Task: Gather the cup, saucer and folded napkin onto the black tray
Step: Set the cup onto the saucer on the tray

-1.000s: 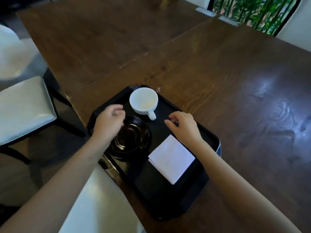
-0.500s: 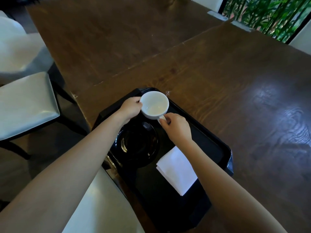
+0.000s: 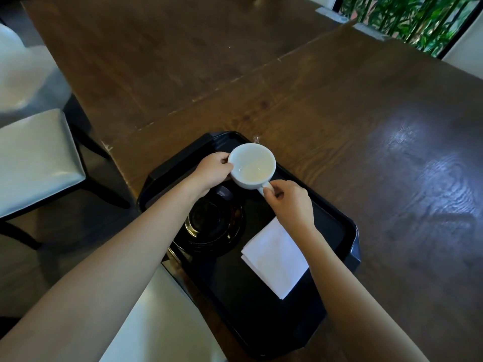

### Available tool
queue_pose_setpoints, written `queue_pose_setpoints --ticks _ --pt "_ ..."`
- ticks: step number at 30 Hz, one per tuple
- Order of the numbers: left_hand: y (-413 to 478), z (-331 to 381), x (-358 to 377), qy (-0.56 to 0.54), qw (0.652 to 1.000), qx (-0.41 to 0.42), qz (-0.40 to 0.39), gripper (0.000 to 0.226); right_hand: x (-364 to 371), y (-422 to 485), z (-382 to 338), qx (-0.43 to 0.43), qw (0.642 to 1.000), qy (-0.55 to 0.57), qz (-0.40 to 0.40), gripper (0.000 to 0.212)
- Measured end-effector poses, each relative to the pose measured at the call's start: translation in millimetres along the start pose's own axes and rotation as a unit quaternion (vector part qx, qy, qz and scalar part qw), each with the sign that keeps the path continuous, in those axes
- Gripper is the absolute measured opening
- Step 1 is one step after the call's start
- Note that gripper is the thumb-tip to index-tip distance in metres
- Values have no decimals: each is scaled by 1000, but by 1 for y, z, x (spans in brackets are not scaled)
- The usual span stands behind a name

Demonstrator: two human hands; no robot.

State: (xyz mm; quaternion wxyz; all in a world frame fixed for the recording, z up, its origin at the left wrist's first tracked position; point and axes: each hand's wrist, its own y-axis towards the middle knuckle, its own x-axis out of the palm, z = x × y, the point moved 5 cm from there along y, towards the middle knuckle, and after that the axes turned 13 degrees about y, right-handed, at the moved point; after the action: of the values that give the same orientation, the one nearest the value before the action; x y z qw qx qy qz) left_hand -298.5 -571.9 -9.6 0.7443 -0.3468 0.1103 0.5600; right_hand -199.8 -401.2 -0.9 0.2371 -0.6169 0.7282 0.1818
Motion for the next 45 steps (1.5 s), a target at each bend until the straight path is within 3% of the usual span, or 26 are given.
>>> queue_pose_setpoints --ticks 5,7,9,11,14,20,25,30,32,34,38,41,45 --pt "-3 2 -3 -17 1000 -11 -12 36 -3 -2 0 25 1000 7 10 31" --pt "-7 -5 -24 21 1000 -14 13 43 -8 -12 -3 23 998 -2 63 36" --pt "-19 -20 -53 103 993 -3 63 42 -5 -30 -11 -26 994 -23 108 28" --pt "-36 -43 -75 200 976 -7 86 39 12 -48 -19 -57 992 -65 94 25" --pt "-61 -71 -76 284 958 -23 43 38 45 -58 -24 -44 988 -150 22 35" --pt "-75 -79 -64 260 963 5 68 42 64 -56 -28 -14 978 -209 -15 35" --pt "-74 -82 -61 233 970 18 69 42 61 -59 -25 -5 977 -215 -4 33" --pt "-79 -75 -57 273 959 23 66 42 48 -63 -23 13 983 -181 -3 45" --pt "-94 -61 -55 341 931 52 117 42 29 -72 -18 32 987 -151 36 49" --pt "-123 -43 -39 329 920 132 169 37 7 -89 -9 51 983 -158 75 53" --pt "-185 -27 39 254 936 236 60 41 -2 -133 12 100 968 -228 13 76" --pt "-192 -29 78 294 920 257 35 45 6 -149 21 110 958 -263 -35 86" --pt "-190 -20 87 385 879 277 38 36 8 -148 23 106 956 -271 -38 81"
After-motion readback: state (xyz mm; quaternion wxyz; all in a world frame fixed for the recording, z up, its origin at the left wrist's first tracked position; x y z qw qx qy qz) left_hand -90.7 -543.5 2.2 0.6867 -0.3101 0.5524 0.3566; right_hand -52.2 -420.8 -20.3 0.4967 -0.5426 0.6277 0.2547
